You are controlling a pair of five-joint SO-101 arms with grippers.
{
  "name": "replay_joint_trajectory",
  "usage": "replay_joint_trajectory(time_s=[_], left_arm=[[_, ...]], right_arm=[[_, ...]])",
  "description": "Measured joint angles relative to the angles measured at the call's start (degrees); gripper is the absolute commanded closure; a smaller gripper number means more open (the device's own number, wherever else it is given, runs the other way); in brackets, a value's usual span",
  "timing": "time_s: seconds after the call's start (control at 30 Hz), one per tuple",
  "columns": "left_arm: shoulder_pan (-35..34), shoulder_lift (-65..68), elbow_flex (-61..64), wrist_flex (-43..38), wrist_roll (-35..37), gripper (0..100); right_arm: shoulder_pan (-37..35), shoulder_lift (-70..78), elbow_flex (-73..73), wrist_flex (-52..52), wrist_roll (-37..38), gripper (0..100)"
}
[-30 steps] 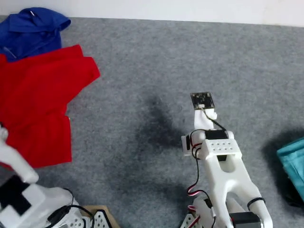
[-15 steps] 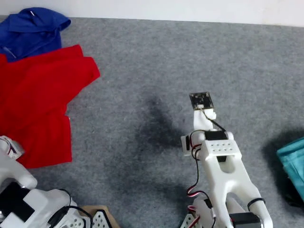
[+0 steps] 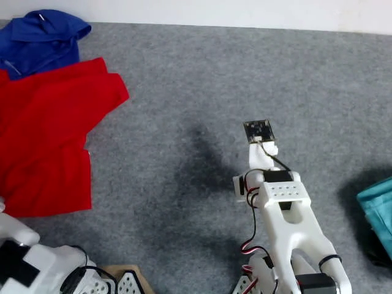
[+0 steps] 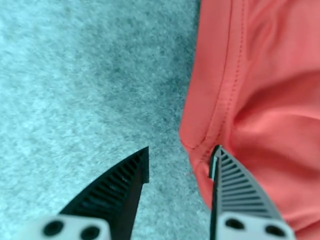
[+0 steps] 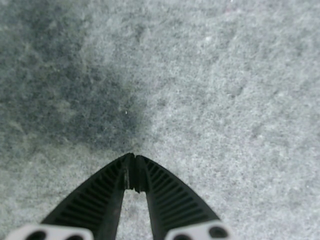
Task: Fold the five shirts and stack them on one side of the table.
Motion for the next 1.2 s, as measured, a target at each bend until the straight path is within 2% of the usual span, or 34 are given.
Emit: replay_joint_trajectory(time_s=[0.33,0.4,0.5,0.6,0.83,0.93,1.03,1.2], left_arm=[[6.2,12.0,-0.3,-8.6,-0.1,81],[7.6,12.2,-0.7,-8.7,0.1,87],[10.9,12.7,-0.8,-9.1,4.8,100],[14.6,12.8,-0.6,-9.6,9.1,99],[22.1,13.3,-1.7,-9.7,10.3,99],[25.9,9.7,-1.3,-8.9,10.3,99],[32.3,3.4,-0.9,-4.1,11.2,99],[45.2,-13.6,-0.9,2.5,17.9,99]], right_arm=[[0.0,0.0,0.0,0.0,0.0,99.1],[0.0,0.0,0.0,0.0,0.0,99.1],[0.0,0.0,0.0,0.0,0.0,99.1],[0.0,0.0,0.0,0.0,0.0,99.1],[0.0,0.0,0.0,-1.2,0.0,99.1],[0.0,0.0,0.0,-2.1,0.0,99.1],[0.0,0.0,0.2,-2.3,0.0,99.1],[0.0,0.0,0.5,-2.4,0.0,99.1]])
